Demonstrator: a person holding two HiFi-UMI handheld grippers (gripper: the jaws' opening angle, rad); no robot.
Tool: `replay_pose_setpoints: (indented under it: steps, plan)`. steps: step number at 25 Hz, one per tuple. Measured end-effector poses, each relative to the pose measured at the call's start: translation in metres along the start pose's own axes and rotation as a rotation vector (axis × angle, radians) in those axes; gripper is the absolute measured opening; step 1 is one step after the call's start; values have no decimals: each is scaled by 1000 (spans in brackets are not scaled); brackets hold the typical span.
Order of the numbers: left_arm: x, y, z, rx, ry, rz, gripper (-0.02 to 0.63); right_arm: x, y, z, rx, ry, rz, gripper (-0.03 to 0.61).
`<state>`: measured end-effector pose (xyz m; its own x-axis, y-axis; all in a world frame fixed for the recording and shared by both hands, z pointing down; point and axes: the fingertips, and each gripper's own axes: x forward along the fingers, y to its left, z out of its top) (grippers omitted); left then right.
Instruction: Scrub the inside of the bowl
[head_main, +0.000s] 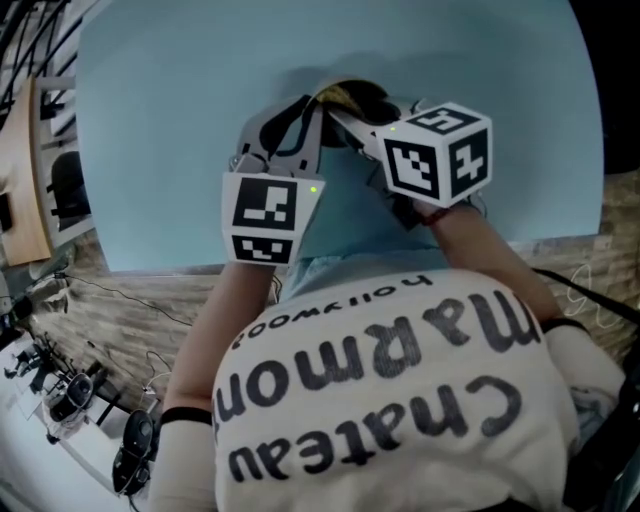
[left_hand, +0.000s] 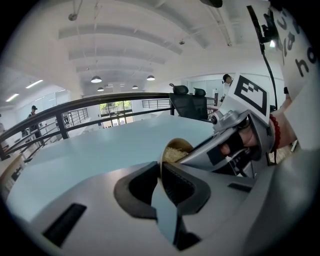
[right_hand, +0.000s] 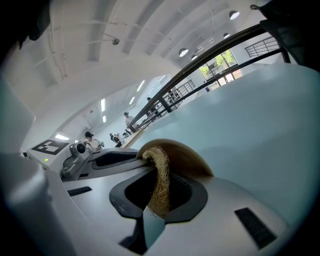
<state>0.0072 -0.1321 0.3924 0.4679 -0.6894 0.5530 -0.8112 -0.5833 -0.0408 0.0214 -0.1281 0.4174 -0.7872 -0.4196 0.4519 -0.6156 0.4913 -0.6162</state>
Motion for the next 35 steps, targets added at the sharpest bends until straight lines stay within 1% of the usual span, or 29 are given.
replay_pose_setpoints:
  steps: [4, 9, 15, 20, 23, 26, 31, 35]
  plan:
    - [-7, -1, 1, 21, -26, -3, 32, 1, -4, 0, 63, -35, -39, 61]
    - [-14, -2, 2, 74, -45, -6, 37, 1, -4, 3, 154, -114, -49, 61]
    - [-25, 6, -4, 100, -62, 3, 43, 4, -3, 2, 231, -194, -66, 61]
    - [-57, 27, 1, 103, -86, 3, 48, 9, 21, 7, 307, -234, -82, 61]
    - [-66, 27, 3, 70, -112, -14, 51, 5, 26, 3, 340, -250, -92, 61]
    - [-71, 25, 5, 30, -148, -38, 52, 0, 25, 1, 345, -268, -102, 61]
    - [-79, 36, 8, 37, -179, -59, 54, 9, 30, -4, 370, -280, -128, 61]
    - [-80, 34, 12, 36, -187, -79, 54, 6, 29, -7, 387, -286, -135, 61]
